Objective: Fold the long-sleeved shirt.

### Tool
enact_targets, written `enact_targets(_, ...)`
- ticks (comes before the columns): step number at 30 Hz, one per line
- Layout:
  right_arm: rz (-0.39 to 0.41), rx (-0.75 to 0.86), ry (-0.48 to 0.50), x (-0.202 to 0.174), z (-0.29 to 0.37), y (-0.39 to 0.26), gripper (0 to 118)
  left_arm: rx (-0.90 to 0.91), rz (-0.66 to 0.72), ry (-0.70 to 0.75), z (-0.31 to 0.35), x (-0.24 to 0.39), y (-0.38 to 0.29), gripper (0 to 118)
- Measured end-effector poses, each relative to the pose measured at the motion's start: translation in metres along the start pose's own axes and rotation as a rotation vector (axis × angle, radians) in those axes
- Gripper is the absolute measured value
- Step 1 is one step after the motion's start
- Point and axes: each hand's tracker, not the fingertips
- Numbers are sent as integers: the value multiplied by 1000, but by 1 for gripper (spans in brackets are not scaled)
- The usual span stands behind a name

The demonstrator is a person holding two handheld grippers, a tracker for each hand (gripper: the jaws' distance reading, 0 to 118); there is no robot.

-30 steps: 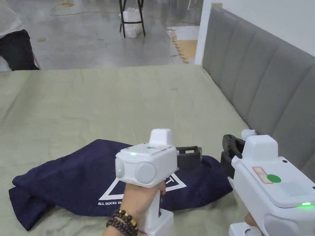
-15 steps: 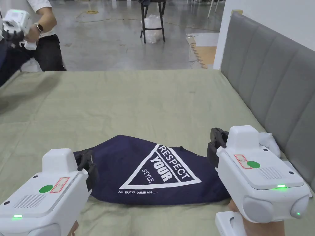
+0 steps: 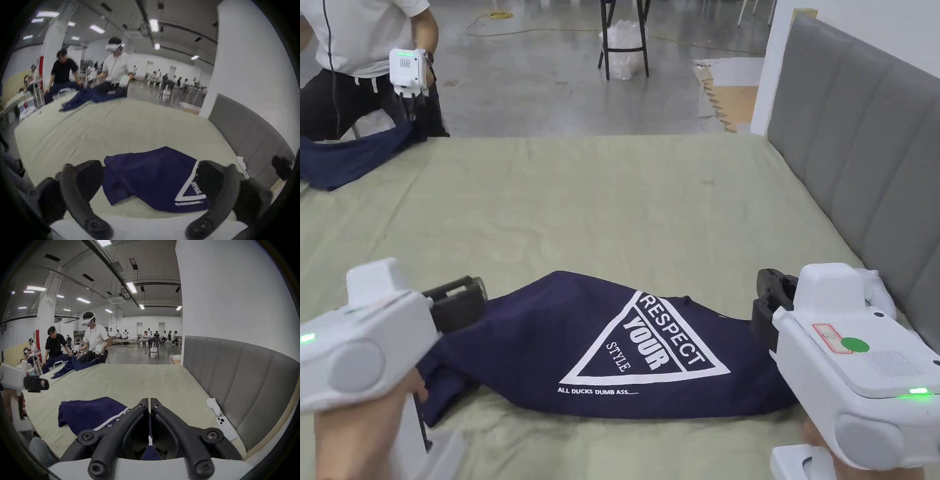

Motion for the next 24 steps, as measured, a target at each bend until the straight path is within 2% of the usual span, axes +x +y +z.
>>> enact_targets(3,-2,-31,10,-3,-12,-7,1,-207,-41,84,-75,-26,12,106)
enact_targets(6,15,-68,14,-8,-25,-15,1,-321,-124,148,-143,-44,9,105)
enact_targets(8,25,-94,16,-10,-34,-20,1,-438,-119,154,-170,-54,6,101)
enact_targets(10,36,-114,18,-12,-42,-24,1,-482,-103,161,-193,-58,-2,96)
enact_targets(12,45,-136,20,-14,-51,-28,1,-502,-113,154,-210,-64,-9,79)
enact_targets(13,51,-144,21,-15,-54,-29,1,-527,-112,119,-213,-63,-12,63)
enact_targets(14,62,-152,25,-16,-59,-30,1,-524,-107,90,-214,-60,-13,37)
enact_targets(15,72,-168,38,-18,-68,-28,1,-502,-112,48,-210,-54,-14,20)
enact_targets(19,123,-212,160,-37,-132,14,1,-410,-186,70,-196,-41,-8,18)
enact_targets(20,146,-233,209,-47,-160,29,10,-387,-162,59,-191,-42,-4,18)
enact_targets(21,181,-262,259,-57,-189,41,27,-371,-149,47,-186,-43,-1,18)
enact_targets(22,196,-299,295,-67,-216,47,57,-362,-144,39,-182,-44,2,18)
enact_targets(23,209,-369,326,-80,-250,50,100,-351,-146,41,-179,-44,2,18)
enact_targets(24,233,-459,342,-95,-289,47,114,-342,-148,40,-174,-44,3,18)
